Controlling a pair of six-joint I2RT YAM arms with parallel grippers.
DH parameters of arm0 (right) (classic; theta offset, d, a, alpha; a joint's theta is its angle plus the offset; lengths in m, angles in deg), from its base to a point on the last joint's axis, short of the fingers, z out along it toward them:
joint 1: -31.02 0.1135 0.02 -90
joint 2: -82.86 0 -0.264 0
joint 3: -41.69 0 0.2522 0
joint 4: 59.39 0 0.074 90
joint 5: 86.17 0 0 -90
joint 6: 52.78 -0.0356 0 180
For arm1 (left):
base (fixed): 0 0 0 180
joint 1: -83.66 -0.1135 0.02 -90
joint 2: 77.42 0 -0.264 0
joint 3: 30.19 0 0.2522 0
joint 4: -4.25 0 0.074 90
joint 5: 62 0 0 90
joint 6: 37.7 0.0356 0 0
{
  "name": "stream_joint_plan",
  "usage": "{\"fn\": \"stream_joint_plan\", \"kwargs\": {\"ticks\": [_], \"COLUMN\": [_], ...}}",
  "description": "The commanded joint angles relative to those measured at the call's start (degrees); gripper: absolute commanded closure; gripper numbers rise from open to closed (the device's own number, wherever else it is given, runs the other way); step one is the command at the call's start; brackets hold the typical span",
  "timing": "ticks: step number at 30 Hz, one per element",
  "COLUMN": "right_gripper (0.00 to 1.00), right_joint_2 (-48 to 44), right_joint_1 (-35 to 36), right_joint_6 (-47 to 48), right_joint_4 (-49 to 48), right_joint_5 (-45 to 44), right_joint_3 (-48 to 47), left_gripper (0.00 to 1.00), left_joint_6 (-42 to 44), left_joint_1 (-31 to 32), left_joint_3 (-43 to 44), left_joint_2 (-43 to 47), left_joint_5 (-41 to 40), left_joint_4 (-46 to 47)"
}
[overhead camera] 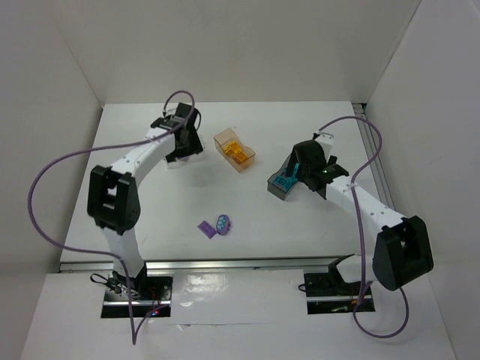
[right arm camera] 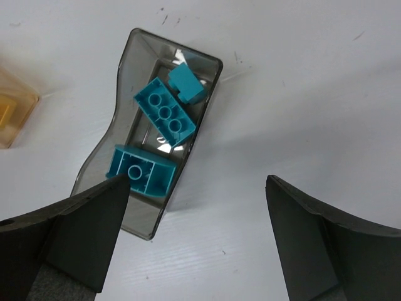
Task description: Sort the legos into containers by color
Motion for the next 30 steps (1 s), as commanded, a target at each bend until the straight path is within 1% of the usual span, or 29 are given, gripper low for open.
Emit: {"fn": "stream_joint_plan", "kwargs": {"ticks": [1,2,3,4,5,6,7,8,9,10,12,13,14,18,20,23,26,29,30], "right_gripper": [0.04,0.04,0.04,0.04,0.04,0.04,0.04,0.04,0.04,0.04,0.04,0.04,0.04,0.04,0.04,0.04,0.04,0.04,0.04], "right_joint_2": [-4.3,-4.3,-4.3,-4.3,-4.3,-4.3,-4.3,-4.3,-3.8,-3.8,-3.8,-3.8,-3.8,-3.8,-3.2,-2.7,-2.7,-2.2,-2.2], "right_joint_1": [0.7,0.7,1.5,1.6,2.3,3.0,3.0,3.7,4.4,4.4,5.0,5.5,5.5,5.5,5.5,5.5,5.5,5.5,5.5], "right_joint_6": [0.0,0.0,0.0,0.0,-0.5,-0.5,-0.5,-0.5,-0.5,-0.5,-0.5,-0.5,-0.5,-0.5,-0.5,-0.5,0.0,0.0,0.0], "right_joint_4": [-1.4,-1.9,-1.9,-1.9,-1.9,-1.9,-1.9,-1.9,-1.9,-1.9,-1.4,-0.9,-0.9,-0.9,-0.9,-0.3,-0.3,-0.3,-0.3], "right_joint_5": [3.4,3.4,3.4,3.4,3.4,3.4,2.9,2.9,2.3,2.3,1.8,1.1,1.1,1.1,1.1,1.1,1.1,0.6,0.6], "right_joint_3": [1.5,2.1,2.1,2.1,2.1,2.1,2.1,1.6,1.6,1.6,0.4,0.3,-0.2,-0.2,-0.2,-0.7,-0.7,-0.7,-0.7], "left_gripper": [0.19,0.19,0.19,0.19,0.19,0.19,0.19,0.19,0.17,0.17,0.15,0.13,0.13,0.13,0.13,0.15,0.21,0.22,0.25], "left_joint_6": [0.4,-1.6,-2.1,-3.0,-6.5,-7.9,-9.9,-12.1,-16.0,-18.1,-22.3,-23.5,-24.3,-26.4,-26.9,-28.1,-29.2,-29.7,-29.7], "left_joint_1": [7.6,8.9,10.0,12.1,13.1,14.0,15.6,15.6,16.4,17.1,18.0,18.9,18.9,18.9,18.9,18.9,18.9,18.9,18.9], "left_joint_3": [-13.4,-16.4,-21.6,-23.9,-26.0,-28.2,-31.9,-33.2,-34.4,-36.1,-37.2,-37.9,-37.9,-39.2,-39.8,-40.3,-41.4,-42.0,-42.0], "left_joint_2": [14.4,16.1,17.6,19.7,20.9,22.1,23.1,24.9,25.5,25.5,26.9,26.9,27.5,27.5,25.9,25.1,23.9,22.7,22.7], "left_joint_5": [2.8,3.6,4.9,5.6,7.1,8.0,8.0,9.3,9.3,10.0,10.0,10.0,10.0,11.0,11.5,12.2,12.2,12.2,12.9], "left_joint_4": [3.3,3.3,3.3,3.3,3.3,3.3,3.3,3.3,3.3,3.3,4.0,4.0,4.0,5.2,5.8,6.3,6.3,6.3,6.9]}}
